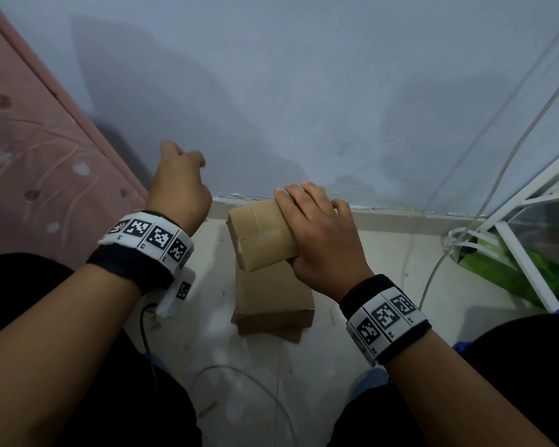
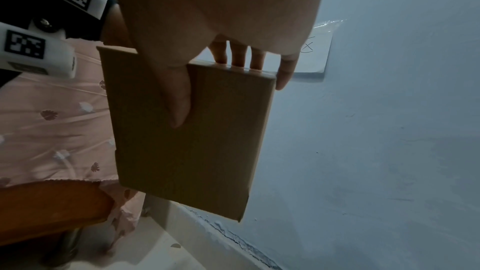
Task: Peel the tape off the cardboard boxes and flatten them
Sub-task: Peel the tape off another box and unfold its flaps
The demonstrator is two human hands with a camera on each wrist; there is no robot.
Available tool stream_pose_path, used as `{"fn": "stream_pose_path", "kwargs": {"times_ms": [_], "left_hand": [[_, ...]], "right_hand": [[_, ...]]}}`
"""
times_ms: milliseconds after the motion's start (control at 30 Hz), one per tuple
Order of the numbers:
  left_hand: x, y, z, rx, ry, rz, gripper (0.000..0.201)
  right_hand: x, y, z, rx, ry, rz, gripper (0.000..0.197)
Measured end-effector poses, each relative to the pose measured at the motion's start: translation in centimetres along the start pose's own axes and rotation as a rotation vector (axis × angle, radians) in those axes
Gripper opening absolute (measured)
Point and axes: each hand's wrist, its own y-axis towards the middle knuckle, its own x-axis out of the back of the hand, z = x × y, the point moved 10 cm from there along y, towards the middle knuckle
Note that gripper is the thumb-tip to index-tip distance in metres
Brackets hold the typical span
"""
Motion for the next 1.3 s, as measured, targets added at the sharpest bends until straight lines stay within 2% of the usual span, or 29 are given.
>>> {"fn": "stream_pose_path", "kwargs": {"times_ms": [67,167,267,367,433,533,633,700,767,833,867,933,967,1033,1067,1100,1133,1200,1267,1300], "left_hand": [[0.3,-0.1,0.6,0.023,0.050,-0.012,0.037],[0.8,0.2,0.1,-0.039,0.219,-0.055,0.024],[1.0,0.2,0.5,-0.012,0.121,-0.051,0.025],[1.2,-0.2,1.3,-0.005,-0.023,-0.049,0.044],[1.4,-0.3,1.7,0.000,0.061,-0.057,0.054],[1.4,-0.2,2.0,0.013,0.179,-0.014,0.045],[1.1,-0.2,1.7,-0.009,0.088,0.034,0.031],[1.5,-0.4,1.2,-0.013,0.130,-0.014,0.027],[2.3,-0.6,1.4,0.010,0.229,-0.081,0.033],[2.3,-0.4,2.3,0.014,0.235,-0.069,0.025],[1.6,-0.1,3.1,0.017,0.194,-0.024,0.032],[0.4,0.0,4.3,0.021,0.144,0.101,0.067],[0.1,-0.1,4.3,0.010,0.119,0.122,0.074],[-0.3,-0.5,3.0,-0.047,0.013,0.154,0.066],[-1.2,-1.1,2.3,-0.049,-0.095,0.235,0.061],[-2.5,-1.9,1.6,-0.016,-0.225,0.380,0.067],[-4.0,-3.0,0.8,0.021,-0.342,0.546,0.083],[-6.5,-5.3,-0.9,-0.012,-0.405,0.809,0.099],[-7.7,-6.3,-1.0,-0.059,-0.435,0.895,0.091],[-7.8,-6.4,-0.8,-0.036,-0.506,0.900,0.085]], "right_hand": [[-0.1,0.0,0.3,0.012,0.012,0.008,0.088],[-0.3,0.1,0.7,0.028,0.020,0.022,0.087],[-0.6,0.4,1.2,0.041,0.028,0.035,0.089],[-0.9,0.5,1.6,0.055,0.033,0.050,0.090],[-1.1,0.6,1.9,0.067,0.034,0.067,0.090],[-1.7,0.6,2.3,0.084,0.031,0.102,0.089],[-2.1,0.5,2.8,0.105,0.023,0.126,0.090],[-2.2,0.6,3.0,0.115,0.026,0.130,0.089],[-2.2,0.7,3.2,0.119,0.031,0.128,0.089],[-2.1,0.8,3.4,0.122,0.035,0.122,0.089],[-2.1,0.9,3.5,0.126,0.036,0.118,0.089],[-2.1,0.9,3.8,0.140,0.035,0.115,0.089],[-2.1,0.9,4.0,0.146,0.037,0.113,0.089],[-2.0,1.1,4.3,0.155,0.051,0.101,0.089],[-1.9,1.2,4.5,0.157,0.064,0.089,0.090],[-1.7,1.2,4.7,0.161,0.087,0.072,0.090],[-1.4,1.3,4.9,0.173,0.120,0.052,0.090],[-1.1,1.1,5.4,0.231,0.169,0.030,0.092],[-1.3,0.7,5.7,0.267,0.194,-0.002,0.091],[-1.2,0.6,5.3,0.229,0.222,-0.047,0.089]]}}
